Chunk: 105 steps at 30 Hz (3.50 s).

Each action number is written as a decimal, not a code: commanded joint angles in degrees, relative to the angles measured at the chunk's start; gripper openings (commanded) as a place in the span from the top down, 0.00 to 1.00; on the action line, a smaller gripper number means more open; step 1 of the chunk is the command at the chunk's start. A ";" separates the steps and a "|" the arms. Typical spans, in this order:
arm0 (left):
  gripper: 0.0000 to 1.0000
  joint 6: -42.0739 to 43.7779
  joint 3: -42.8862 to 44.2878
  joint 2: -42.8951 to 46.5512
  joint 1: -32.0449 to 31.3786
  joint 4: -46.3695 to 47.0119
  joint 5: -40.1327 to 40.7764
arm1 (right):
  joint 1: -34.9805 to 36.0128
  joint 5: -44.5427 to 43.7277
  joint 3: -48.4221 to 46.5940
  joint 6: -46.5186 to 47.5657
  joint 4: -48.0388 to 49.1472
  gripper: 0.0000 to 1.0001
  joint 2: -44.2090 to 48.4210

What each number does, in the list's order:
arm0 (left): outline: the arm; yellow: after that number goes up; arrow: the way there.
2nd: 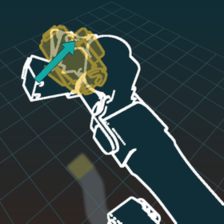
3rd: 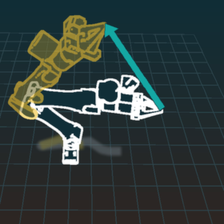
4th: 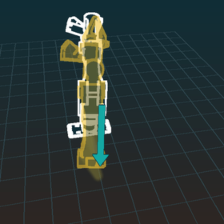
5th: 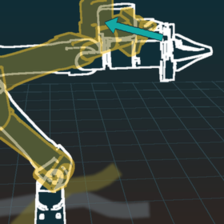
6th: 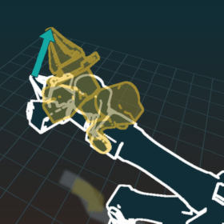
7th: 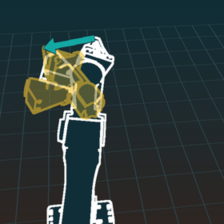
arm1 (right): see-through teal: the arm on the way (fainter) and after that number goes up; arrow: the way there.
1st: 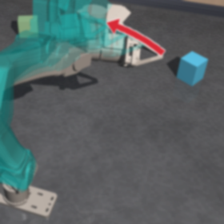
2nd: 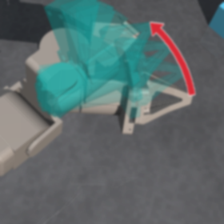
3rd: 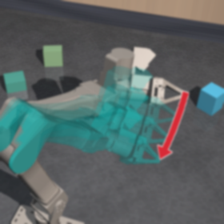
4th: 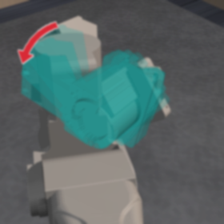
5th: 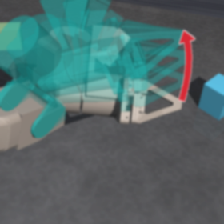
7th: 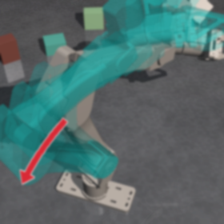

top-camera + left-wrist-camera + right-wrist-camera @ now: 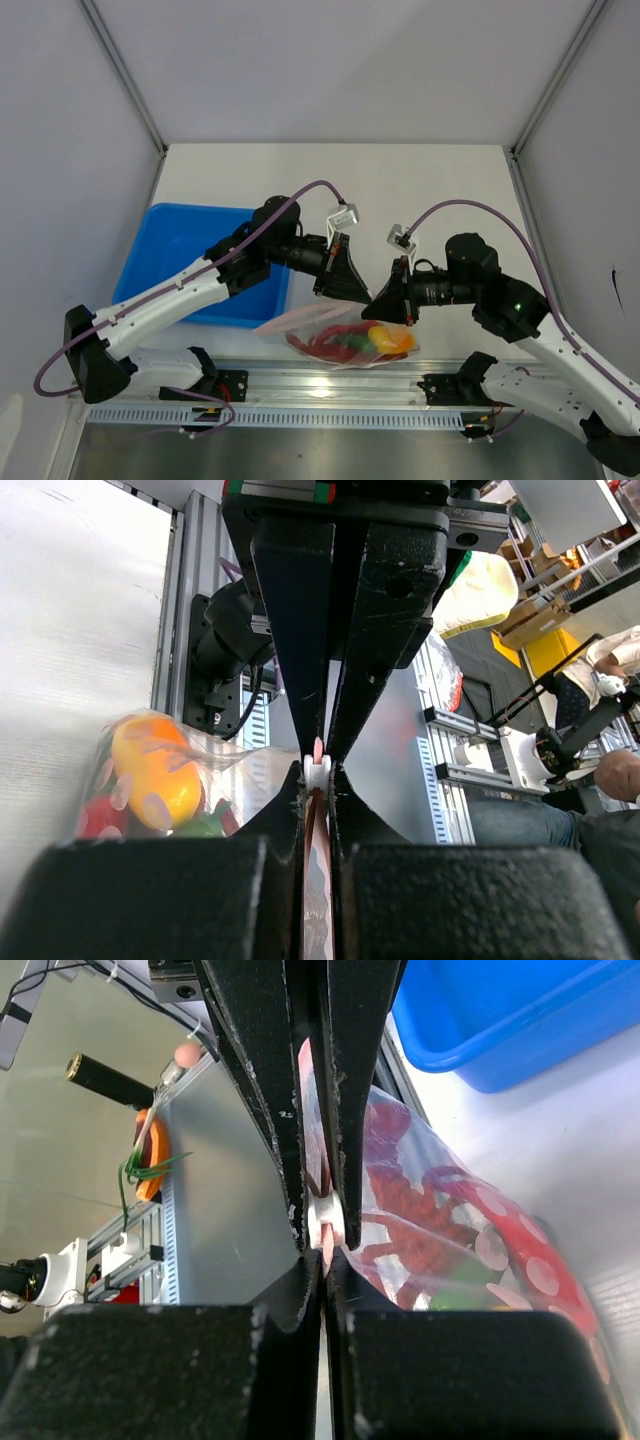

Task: Place the food in the zip-top bag and seal the zipper
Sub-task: Zip the zipper food storage bag at the center of the board.

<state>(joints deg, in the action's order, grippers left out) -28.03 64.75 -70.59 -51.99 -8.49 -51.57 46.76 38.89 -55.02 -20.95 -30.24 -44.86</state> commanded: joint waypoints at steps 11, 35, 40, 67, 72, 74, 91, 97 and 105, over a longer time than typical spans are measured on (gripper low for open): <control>0.99 3.94 -1.11 3.35 0.31 -3.10 3.48 | 0.08 -15.24 1.32 -5.85 6.77 1.00 6.71; 0.99 6.76 3.36 3.79 0.39 -9.79 2.35 | 0.08 -5.67 -5.35 0.02 -1.83 0.47 -0.05; 0.99 6.67 3.89 3.88 0.39 -10.05 1.65 | 0.08 -3.92 -6.50 5.39 -5.70 0.45 0.57; 0.99 5.79 5.03 2.74 0.57 -9.17 -0.20 | 0.17 7.86 -2.99 4.43 0.88 0.78 -6.29; 0.99 5.62 4.42 2.91 0.83 -9.09 -0.11 | 0.26 7.95 -1.67 3.73 2.37 0.89 -5.76; 1.00 5.53 4.24 2.82 0.92 -9.00 0.07 | 0.26 7.78 -1.14 3.20 2.90 0.99 -5.68; 0.88 9.40 -0.06 6.25 1.45 -15.94 5.52 | 0.17 -1.53 3.96 -10.16 17.58 1.00 0.39; 0.88 9.58 -3.13 9.50 1.54 -17.17 5.08 | -0.53 -5.84 3.87 -10.78 17.58 1.00 2.85; 0.97 9.31 -8.84 14.94 1.54 -19.01 4.99 | -5.10 -3.92 3.26 -11.92 17.58 1.00 4.43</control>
<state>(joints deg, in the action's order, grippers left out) -19.84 58.11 -58.17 -50.70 -23.40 -45.54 43.88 35.46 -49.82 -31.57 -18.94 -41.93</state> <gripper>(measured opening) 0.104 0.003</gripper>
